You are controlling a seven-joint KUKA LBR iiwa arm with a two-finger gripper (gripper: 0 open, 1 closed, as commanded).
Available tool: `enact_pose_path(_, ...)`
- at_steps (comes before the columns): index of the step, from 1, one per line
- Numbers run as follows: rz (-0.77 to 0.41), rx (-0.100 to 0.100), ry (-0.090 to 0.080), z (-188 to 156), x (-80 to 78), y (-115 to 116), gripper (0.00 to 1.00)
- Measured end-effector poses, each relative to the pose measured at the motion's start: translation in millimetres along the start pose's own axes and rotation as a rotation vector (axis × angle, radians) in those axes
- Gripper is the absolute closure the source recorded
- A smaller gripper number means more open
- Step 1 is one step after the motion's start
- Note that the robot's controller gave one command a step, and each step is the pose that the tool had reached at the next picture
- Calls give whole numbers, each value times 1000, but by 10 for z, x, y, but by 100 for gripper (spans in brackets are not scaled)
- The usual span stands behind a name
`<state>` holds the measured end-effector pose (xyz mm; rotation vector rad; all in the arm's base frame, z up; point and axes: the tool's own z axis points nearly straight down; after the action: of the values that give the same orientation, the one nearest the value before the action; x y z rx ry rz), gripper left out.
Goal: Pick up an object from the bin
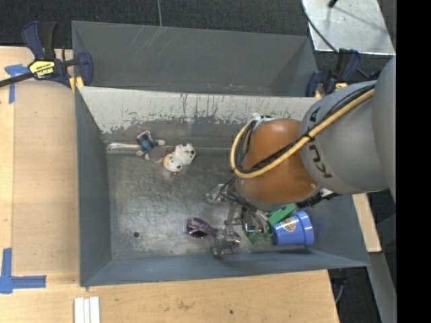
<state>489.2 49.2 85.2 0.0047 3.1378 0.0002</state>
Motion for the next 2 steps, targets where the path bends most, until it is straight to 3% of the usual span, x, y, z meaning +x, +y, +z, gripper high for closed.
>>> enact_pose_path(1, 222, -5, -24, 97, -52, 33, 100)
enact_pose_path(2, 223, -5, -24, 97, -52, 33, 100)
